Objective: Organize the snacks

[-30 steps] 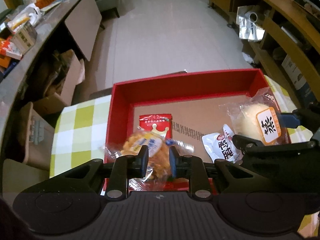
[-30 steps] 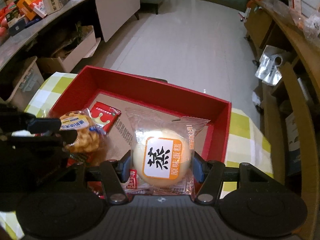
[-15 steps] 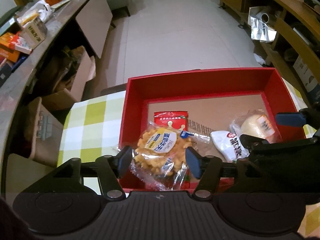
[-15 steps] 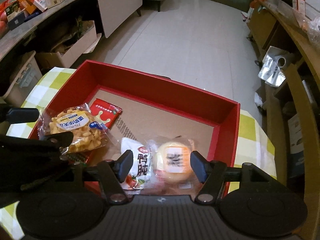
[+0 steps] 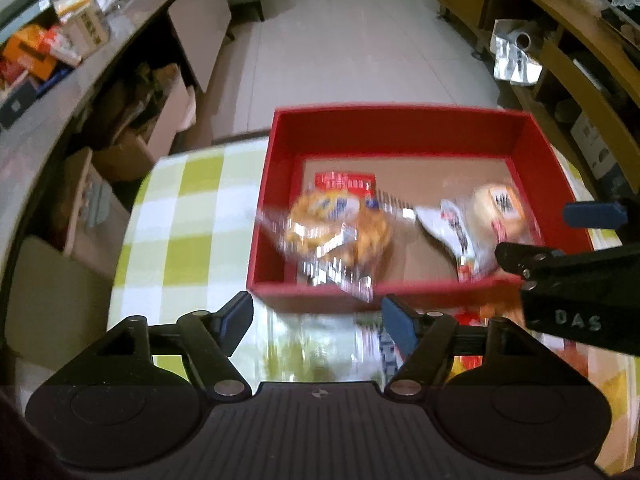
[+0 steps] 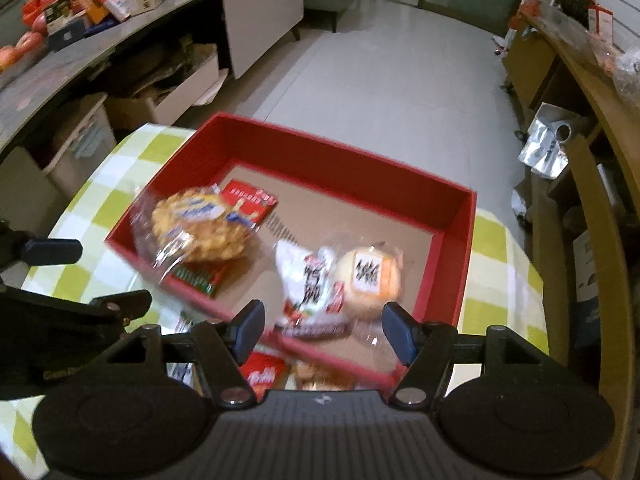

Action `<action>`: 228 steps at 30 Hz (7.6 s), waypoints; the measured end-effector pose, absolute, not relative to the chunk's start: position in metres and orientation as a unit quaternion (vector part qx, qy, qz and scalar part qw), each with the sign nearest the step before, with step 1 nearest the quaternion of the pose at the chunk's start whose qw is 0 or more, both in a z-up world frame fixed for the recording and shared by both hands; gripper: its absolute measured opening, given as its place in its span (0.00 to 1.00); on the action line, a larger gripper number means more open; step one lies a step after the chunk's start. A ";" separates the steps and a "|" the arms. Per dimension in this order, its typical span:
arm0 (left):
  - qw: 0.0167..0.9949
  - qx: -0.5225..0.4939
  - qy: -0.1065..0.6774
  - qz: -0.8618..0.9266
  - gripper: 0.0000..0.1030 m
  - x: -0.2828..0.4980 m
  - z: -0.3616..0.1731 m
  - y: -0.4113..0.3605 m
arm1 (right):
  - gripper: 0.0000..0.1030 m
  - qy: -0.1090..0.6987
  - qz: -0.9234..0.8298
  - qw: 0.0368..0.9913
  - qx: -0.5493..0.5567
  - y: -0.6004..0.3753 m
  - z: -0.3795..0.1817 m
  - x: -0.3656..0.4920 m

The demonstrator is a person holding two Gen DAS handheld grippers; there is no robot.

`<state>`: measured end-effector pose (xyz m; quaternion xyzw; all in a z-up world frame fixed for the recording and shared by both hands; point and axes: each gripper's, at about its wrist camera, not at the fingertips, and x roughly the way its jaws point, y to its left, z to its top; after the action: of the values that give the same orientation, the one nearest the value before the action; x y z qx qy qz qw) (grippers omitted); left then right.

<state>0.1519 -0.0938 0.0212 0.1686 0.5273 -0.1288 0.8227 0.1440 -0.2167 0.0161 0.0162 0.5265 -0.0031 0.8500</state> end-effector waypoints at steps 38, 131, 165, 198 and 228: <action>0.762 0.162 0.620 -0.092 0.82 0.084 -0.049 -0.077 | 0.70 0.582 0.040 0.812 0.019 -0.201 -0.011 0.095; 0.790 0.176 0.566 -0.156 0.79 0.071 0.013 -0.075 | 0.59 0.555 0.053 0.830 0.031 -0.187 0.011 0.046; 0.823 0.178 0.526 -0.122 0.80 0.216 -0.008 -0.160 | 0.59 0.513 -0.022 0.855 0.070 -0.270 -0.014 0.193; 0.823 0.132 0.539 -0.119 0.86 0.199 0.019 -0.118 | 0.64 0.506 -0.037 0.859 0.073 -0.275 0.004 0.168; 0.755 0.160 0.625 -0.117 0.86 0.125 -0.031 -0.041 | 0.64 0.545 0.031 0.837 0.041 -0.215 0.001 0.108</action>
<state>0.1253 -0.0407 -0.0309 0.1602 0.6252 -0.1169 0.7549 0.1081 -0.2146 0.0012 0.0413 0.5446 0.0313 0.8371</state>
